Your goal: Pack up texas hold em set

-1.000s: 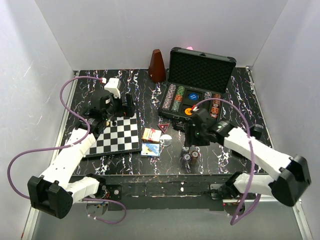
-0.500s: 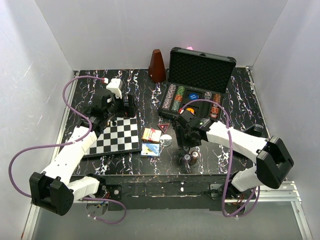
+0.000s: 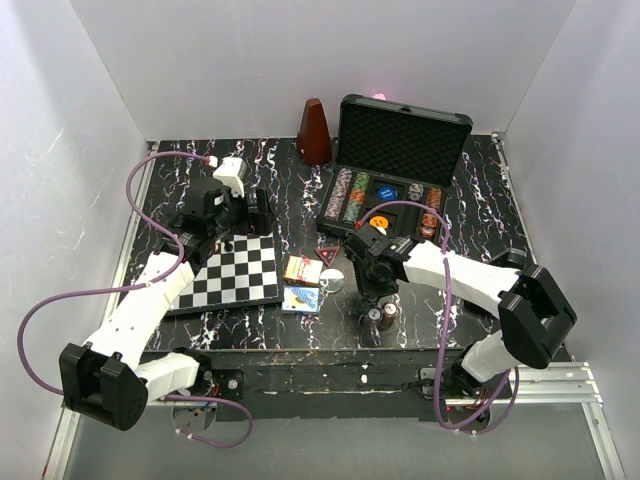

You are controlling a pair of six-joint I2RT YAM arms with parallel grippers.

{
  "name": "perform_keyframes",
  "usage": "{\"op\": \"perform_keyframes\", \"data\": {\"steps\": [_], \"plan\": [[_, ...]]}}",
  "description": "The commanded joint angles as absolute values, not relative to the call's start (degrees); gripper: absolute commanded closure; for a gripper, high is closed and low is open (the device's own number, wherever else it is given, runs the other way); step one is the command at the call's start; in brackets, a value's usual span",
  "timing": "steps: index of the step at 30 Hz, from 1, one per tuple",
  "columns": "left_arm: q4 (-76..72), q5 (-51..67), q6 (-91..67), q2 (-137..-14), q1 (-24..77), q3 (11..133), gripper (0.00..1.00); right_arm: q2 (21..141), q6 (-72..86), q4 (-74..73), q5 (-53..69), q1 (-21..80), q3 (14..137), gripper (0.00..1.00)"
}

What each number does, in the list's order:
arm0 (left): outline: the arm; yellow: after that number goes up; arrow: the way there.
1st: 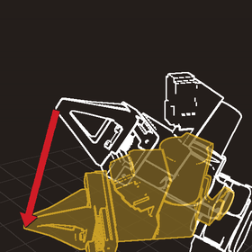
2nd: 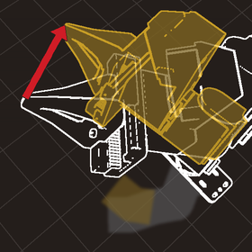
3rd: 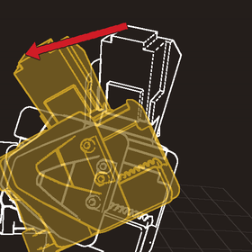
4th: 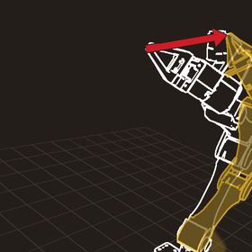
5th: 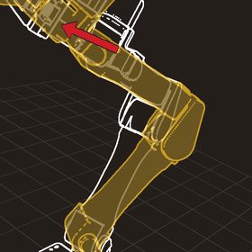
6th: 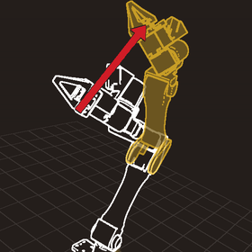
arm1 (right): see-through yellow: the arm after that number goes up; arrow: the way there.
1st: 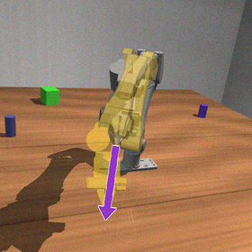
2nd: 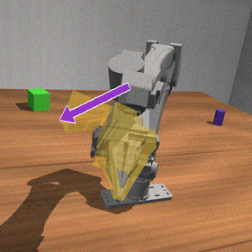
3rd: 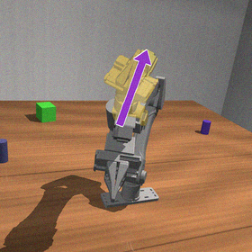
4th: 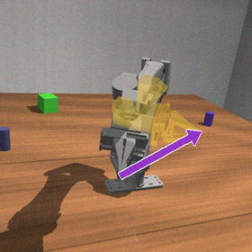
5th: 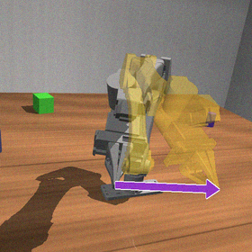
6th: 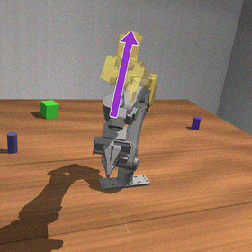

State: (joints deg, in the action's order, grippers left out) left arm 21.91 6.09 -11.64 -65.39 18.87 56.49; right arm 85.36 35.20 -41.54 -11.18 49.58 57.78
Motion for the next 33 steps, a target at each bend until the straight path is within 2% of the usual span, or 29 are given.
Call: {"op": "perform_keyframes", "data": {"steps": [1,4,6,14,19,24,26,33], "plan": [[21.53,7.91,-11.87,-65.3,18.98,57.74,0.02,85.96,36.04,-40.87,-12.48,49.92,58.8,0.61],[21.45,8.52,-11.95,-65.3,18.98,57.83,0.02,85.26,35.95,-40.52,-12.22,49.92,58.36,0.79],[21.45,9.31,-11.87,-65.48,18.9,57.92,0.02,84.03,36.12,-40.6,-12.83,49.92,58.27,0.98],[19.95,19.67,-11.78,-65.65,19.42,58.27,0.02,72.61,28.93,-33.5,-9.94,49.84,55.81,0.99],[13.64,35.2,-13.09,-64.95,19.86,56.61,0.02,67.6,25.23,-28.57,-1.34,47.73,56.33,0.99],[6.77,52.53,-13.19,-63.63,21.61,54.49,0.02,65.48,22.59,-26.2,23.41,38.08,58.62,0.99],[7.12,55.89,-10.82,-63.55,23.9,54.14,0.02,65.65,23.02,-26.28,34.23,33.85,60.28,0.99],[14.23,62.57,-3.87,-66.7,31.11,55.89,0.02,69.78,24.16,-30.94,52.45,31.46,67.94,0.99]]}}
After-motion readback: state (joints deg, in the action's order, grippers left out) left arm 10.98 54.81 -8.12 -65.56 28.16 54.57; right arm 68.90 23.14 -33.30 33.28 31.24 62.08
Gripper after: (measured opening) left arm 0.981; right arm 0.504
